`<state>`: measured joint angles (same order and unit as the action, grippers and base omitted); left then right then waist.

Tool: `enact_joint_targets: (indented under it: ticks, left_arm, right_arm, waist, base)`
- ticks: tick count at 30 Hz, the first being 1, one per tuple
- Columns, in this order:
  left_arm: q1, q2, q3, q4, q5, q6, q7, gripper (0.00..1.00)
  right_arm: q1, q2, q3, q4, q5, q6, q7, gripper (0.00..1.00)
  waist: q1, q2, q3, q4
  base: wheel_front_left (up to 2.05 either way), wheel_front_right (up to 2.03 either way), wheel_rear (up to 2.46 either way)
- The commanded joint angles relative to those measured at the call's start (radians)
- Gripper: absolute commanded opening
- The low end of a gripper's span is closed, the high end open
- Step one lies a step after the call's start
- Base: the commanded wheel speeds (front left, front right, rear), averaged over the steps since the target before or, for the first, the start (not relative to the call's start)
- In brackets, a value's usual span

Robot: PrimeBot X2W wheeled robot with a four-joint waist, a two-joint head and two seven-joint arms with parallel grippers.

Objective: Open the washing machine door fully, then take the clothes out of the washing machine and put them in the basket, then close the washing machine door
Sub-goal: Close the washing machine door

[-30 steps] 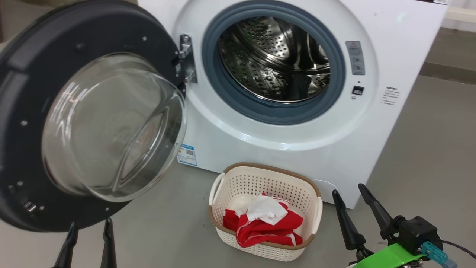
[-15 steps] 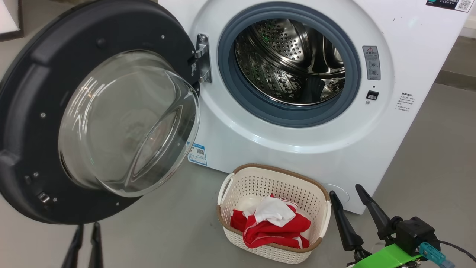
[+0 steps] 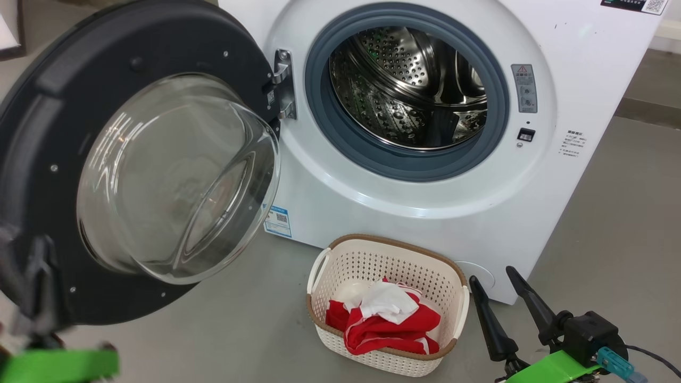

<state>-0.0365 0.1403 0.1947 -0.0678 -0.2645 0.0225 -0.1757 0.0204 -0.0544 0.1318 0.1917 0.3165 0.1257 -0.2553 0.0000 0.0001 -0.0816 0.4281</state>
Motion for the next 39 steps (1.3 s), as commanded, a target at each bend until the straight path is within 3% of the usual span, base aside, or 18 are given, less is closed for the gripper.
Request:
enact_joint_targets:
  ticks: [1, 6, 10, 13, 19, 26, 39]
  left_arm:
    - [-0.068, 0.035, 0.046, -0.031, -0.004, 0.007, 0.005, 0.0]
    - [-0.266, 0.102, 0.132, 0.027, -0.064, 0.044, 0.039, 0.0]
    - [-0.419, 0.157, 0.187, 0.152, -0.134, 0.056, 0.089, 0.0]
    - [-0.523, 0.201, 0.215, 0.292, -0.174, 0.063, 0.124, 0.0]
    - [-0.721, 0.227, 0.308, 0.619, -0.325, 0.079, 0.202, 0.0]
    - [-0.87, 0.27, 0.43, 0.937, -0.512, 0.098, 0.389, 0.0]
    - [-0.906, 0.353, 0.375, 1.13, -0.536, 0.024, 0.651, 0.0]
  right_arm:
    - [-0.014, -0.011, 0.019, -0.023, 0.01, 0.005, -0.006, 1.0]
    - [-0.013, -0.021, 0.021, -0.022, 0.009, 0.005, -0.006, 1.0]
    - [-0.012, -0.024, 0.023, -0.022, 0.008, 0.005, -0.006, 1.0]
    - [-0.011, -0.029, 0.023, -0.022, 0.008, 0.005, -0.006, 1.0]
    - [-0.017, -0.037, 0.027, -0.018, 0.008, 0.005, -0.006, 1.0]
    - [-0.032, -0.051, 0.035, -0.015, 0.01, 0.005, -0.006, 1.0]
    - [-0.038, -0.053, 0.035, -0.01, 0.012, 0.005, -0.006, 1.0]
  waist:
    - [0.0, -0.0001, -0.001, -0.002]
    - [0.0, -0.0001, -0.005, -0.013]
    - [0.0, -0.0001, -0.003, -0.028]
    - [0.0, -0.0001, 0.002, -0.036]
    - [0.0, -0.0001, 0.014, -0.053]
    - [0.0, -0.0001, 0.034, -0.076]
    - [0.0, -0.0001, 0.043, -0.095]
  base:
    - [0.0, 0.0, 0.0]
    - [0.0, 0.0, 0.0]
    - [0.0, 0.0, 0.0]
    - [0.0, 0.0, 0.0]
    - [0.0, 0.0, 0.0]
    - [0.0, 0.0, 0.0]
    - [0.0, 0.0, 0.0]
